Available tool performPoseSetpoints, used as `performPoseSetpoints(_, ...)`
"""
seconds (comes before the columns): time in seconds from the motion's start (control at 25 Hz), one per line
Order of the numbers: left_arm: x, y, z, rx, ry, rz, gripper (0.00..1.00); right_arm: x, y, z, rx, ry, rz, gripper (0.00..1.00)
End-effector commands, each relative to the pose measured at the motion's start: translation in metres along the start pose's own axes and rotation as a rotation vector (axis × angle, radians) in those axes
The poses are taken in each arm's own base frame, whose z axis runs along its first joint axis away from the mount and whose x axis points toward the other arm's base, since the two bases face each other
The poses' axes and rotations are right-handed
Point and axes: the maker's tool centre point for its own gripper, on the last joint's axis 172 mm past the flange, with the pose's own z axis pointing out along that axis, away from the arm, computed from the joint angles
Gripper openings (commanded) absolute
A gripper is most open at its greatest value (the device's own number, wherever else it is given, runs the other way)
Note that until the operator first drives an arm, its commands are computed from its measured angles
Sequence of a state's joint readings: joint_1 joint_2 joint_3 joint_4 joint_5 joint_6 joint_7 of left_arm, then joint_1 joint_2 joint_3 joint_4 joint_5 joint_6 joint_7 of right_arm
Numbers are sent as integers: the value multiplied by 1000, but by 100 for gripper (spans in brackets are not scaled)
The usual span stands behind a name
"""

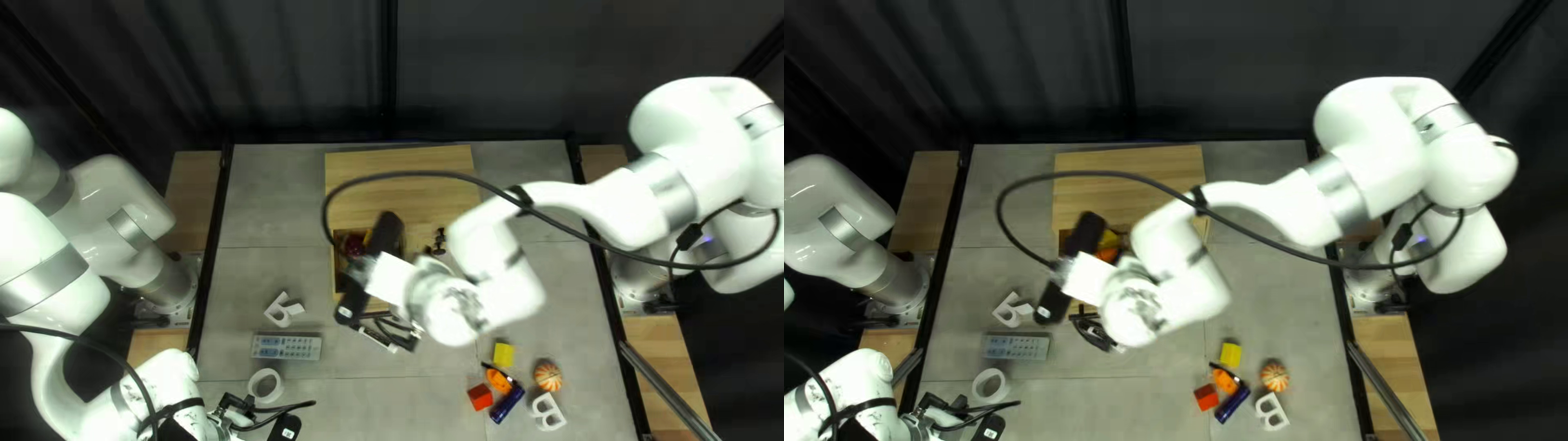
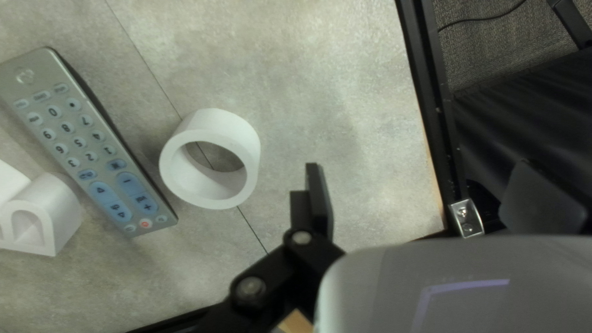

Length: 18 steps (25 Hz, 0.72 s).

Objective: Open drawers and place objects into drawer and close

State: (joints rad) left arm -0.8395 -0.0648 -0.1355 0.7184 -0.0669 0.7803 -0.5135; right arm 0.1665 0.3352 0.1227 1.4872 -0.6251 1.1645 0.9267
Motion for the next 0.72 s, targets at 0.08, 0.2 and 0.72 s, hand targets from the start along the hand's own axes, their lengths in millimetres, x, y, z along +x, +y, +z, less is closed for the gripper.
performPoseSetpoints(0.08, 0, 0, 0, 0, 0, 0, 100, -16, -4, 3, 7, 2, 11, 100)
performPoseSetpoints(0.2, 0, 0, 0, 0, 0, 0, 100, -54, -15, -14, 28, -30, 27, 100)
performPoseSetpoints(0.72, 0, 0, 0, 0, 0, 0, 100, -252, -95, -73, 97, -320, 80, 100)
